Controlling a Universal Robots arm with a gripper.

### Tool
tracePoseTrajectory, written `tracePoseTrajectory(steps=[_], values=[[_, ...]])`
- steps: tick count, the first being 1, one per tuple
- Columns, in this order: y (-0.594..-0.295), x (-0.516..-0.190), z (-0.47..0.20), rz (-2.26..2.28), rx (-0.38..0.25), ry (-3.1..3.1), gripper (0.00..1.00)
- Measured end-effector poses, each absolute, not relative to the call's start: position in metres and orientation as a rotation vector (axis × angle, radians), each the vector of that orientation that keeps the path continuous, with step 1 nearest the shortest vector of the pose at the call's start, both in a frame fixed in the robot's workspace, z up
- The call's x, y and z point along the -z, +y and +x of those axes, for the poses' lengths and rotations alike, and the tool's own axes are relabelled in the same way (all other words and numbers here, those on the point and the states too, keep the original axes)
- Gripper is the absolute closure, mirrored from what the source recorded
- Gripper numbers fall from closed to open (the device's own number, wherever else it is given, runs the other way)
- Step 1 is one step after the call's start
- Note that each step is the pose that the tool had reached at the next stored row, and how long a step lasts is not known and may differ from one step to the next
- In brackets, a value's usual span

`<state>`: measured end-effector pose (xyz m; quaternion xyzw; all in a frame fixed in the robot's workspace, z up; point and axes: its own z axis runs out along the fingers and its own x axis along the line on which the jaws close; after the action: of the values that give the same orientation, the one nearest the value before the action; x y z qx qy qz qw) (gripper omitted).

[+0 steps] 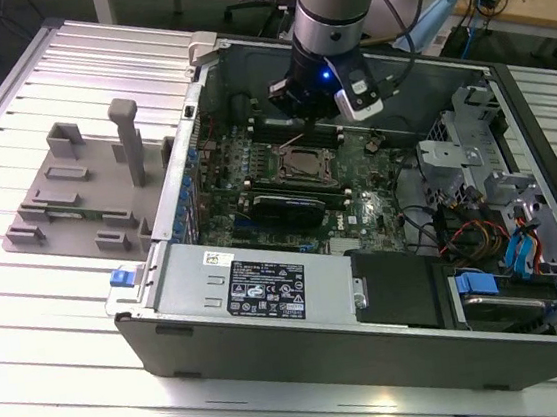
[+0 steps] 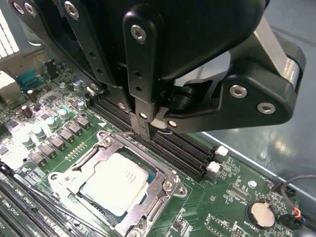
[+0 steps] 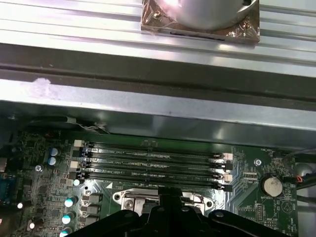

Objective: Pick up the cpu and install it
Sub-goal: 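Install the first cpu locking lever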

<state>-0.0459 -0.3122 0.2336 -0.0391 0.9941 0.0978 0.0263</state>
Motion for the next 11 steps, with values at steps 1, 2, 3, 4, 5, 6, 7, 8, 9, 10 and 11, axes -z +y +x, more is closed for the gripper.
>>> tracePoseTrajectory(steps=[1,2,3,4,5,6,7,8,9,10,11], values=[[-0.312,-0.230,-0.046,-0.121,-0.302,3.072,0.89],[-0.312,-0.228,-0.046,-0.121,-0.302,3.072,0.89],[-0.312,-0.224,-0.046,-0.121,-0.302,3.072,0.89],[-0.312,-0.224,-0.046,-0.121,-0.302,3.072,0.89],[-0.312,-0.224,-0.046,-0.121,-0.301,3.072,0.89],[-0.312,-0.224,-0.046,-0.121,-0.301,3.071,0.89],[-0.312,-0.223,-0.047,-0.122,-0.299,3.062,0.89],[-0.312,-0.223,-0.048,-0.123,-0.297,3.054,0.89],[-0.312,-0.222,-0.049,-0.123,-0.296,3.045,0.89],[-0.311,-0.221,-0.050,-0.123,-0.295,3.035,0.89],[-0.310,-0.220,-0.050,-0.124,-0.294,3.030,0.89]])
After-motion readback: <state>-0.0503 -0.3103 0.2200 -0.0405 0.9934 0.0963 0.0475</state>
